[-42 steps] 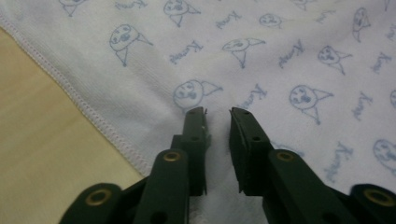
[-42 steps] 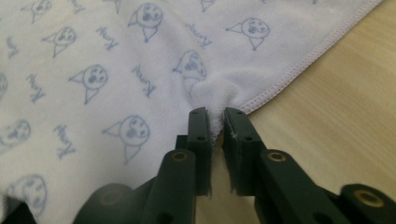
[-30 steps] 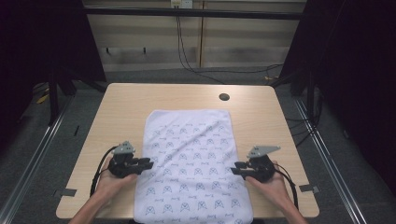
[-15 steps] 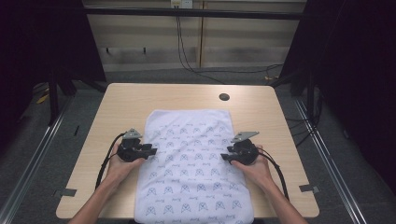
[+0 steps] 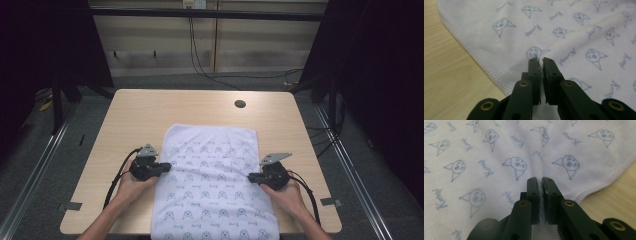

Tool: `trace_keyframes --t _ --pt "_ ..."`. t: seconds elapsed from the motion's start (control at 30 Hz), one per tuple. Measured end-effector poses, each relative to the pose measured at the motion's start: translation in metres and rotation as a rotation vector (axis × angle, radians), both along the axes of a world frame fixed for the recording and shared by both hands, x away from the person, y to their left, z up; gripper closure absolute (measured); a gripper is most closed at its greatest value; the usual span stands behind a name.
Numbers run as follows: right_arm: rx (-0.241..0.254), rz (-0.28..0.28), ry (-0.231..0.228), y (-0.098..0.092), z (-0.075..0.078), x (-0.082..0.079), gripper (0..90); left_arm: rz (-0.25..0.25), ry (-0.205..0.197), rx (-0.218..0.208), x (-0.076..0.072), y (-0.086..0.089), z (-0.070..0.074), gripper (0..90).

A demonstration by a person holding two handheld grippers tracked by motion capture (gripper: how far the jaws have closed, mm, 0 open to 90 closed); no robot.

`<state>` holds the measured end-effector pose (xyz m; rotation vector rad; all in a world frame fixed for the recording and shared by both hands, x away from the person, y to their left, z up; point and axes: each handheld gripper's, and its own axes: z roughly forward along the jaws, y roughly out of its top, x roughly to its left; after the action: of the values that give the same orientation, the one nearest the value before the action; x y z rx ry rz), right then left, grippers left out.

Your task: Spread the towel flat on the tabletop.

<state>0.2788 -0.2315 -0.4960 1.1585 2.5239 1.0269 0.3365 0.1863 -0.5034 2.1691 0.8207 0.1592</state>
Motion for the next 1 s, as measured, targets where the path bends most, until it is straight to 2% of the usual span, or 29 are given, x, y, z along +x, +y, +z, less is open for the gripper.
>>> trace_keyframes --t 0.13,0.23,0.37,0.43,0.47,0.5,0.57,0.63,0.7,0.73,0.77,0.83,0.87,0.9,0.97,1.0 --pt "0.029 0.011 0.032 0.000 0.000 -0.013 85.7 -0.032 0.005 0.008 -0.017 0.002 0.001 86.8" --pt "0.045 0.025 0.036 -0.001 0.000 -0.023 85.6 -0.037 0.045 -0.022 -0.029 0.008 0.001 86.6" --pt "0.027 0.032 0.041 0.001 0.001 -0.033 85.4 -0.060 0.062 -0.029 -0.045 0.013 0.002 86.1" --pt "0.044 0.044 0.047 0.002 0.001 -0.038 85.3 -0.078 0.069 -0.035 -0.050 0.015 0.002 84.0" --pt "0.040 0.054 0.041 0.003 0.001 -0.042 85.2 -0.065 0.112 -0.059 -0.051 0.017 0.002 82.4" --pt "0.034 0.069 0.048 0.005 0.002 -0.048 85.2 -0.056 0.133 -0.066 -0.051 0.017 0.002 82.4" --pt "0.030 0.092 0.054 0.007 0.003 -0.058 84.1 -0.089 0.104 -0.031 -0.058 0.015 0.004 82.4" --pt "0.033 0.096 0.055 0.008 0.003 -0.060 81.5 -0.095 0.109 -0.032 -0.060 0.014 0.005 81.1" --pt "0.050 0.104 0.055 0.008 0.003 -0.061 74.5 -0.088 0.122 -0.046 -0.058 0.014 0.005 77.7" --pt "0.044 0.092 0.052 0.007 0.005 -0.058 70.7 -0.061 0.138 -0.110 -0.052 0.016 0.007 75.3" --pt "0.044 0.092 0.052 0.007 0.005 -0.058 70.7 -0.061 0.138 -0.110 -0.052 0.016 0.007 74.9" --pt "0.077 0.075 0.033 0.003 0.009 -0.049 72.0 -0.017 0.116 -0.135 -0.042 0.017 0.012 74.9" --pt "0.088 0.041 0.007 -0.002 0.014 -0.037 71.7 -0.016 0.107 -0.131 -0.038 0.017 0.013 75.5" --pt "0.088 0.041 0.007 -0.002 0.014 -0.037 71.7 -0.008 0.093 -0.131 -0.033 0.016 0.014 75.5" --pt "0.081 0.006 -0.015 -0.007 0.019 -0.020 69.6 0.017 0.093 -0.109 -0.019 0.013 0.012 75.9" --pt "0.082 -0.008 -0.032 -0.010 0.020 -0.010 68.8 0.038 0.055 -0.084 -0.013 0.011 0.010 76.1"
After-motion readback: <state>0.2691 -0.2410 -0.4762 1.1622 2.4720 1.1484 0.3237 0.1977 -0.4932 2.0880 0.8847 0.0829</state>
